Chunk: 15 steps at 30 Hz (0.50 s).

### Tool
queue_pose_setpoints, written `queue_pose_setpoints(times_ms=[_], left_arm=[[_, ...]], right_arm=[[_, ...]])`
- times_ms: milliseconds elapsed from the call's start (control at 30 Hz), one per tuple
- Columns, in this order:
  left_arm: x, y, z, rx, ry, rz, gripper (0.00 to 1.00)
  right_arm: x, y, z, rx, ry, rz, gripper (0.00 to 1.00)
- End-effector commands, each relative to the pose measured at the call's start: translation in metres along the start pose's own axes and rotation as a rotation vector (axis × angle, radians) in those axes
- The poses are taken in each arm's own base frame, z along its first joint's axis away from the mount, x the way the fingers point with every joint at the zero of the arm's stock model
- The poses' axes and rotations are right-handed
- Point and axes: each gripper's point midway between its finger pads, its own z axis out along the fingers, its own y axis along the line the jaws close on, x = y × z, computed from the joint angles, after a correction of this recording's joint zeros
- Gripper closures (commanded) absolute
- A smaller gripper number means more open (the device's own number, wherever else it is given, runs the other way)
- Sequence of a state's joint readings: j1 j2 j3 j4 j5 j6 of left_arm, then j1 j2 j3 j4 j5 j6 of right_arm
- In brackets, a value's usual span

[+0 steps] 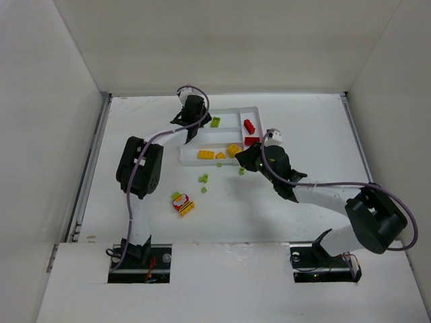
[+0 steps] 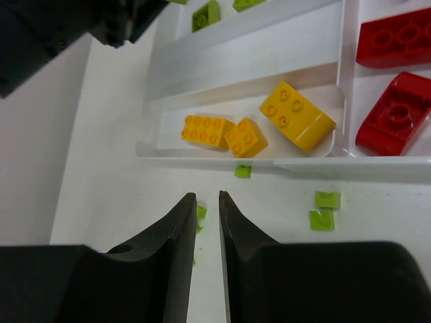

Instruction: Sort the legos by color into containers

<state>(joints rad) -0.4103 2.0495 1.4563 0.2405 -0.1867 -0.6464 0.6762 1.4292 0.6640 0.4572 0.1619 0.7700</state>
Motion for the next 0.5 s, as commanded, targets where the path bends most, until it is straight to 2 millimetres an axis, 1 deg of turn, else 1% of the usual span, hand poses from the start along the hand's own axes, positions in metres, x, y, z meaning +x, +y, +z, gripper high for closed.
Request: queue_pose_setpoints(times_ms=[0,67,233,400,467], left_arm=[[-0.033,-0.012,0.004,-0.008,-0.068,0.011,0.81],[-0.032,-0.01,0.011,-0.021,-0.067,0.021,0.78],[-0.029,-0.009,0.018,-0.048,-0.068,0.053,0.62],[-0.026,-0.006,0.022,-0.06,-0.058,0.072,0.62],[-0.027,-0.006,0.018,-0.061,-0.056,0.073,0.62]], right_arm=[[-0.023,0.02,-0.008,-0.071,-0.094,-0.008,0.73],[-0.024,0.02,-0.009,-0.073,-0.096,-0.015,0.73],[-0.021,0.019,-0.008,-0.069,-0.087,-0.018,0.72],[-0.02,0.018,-0.006,-0.064,-0.083,-0.023,0.71],[-0.019,0.017,-0.004,-0.059,-0.08,-0.028,0.7]])
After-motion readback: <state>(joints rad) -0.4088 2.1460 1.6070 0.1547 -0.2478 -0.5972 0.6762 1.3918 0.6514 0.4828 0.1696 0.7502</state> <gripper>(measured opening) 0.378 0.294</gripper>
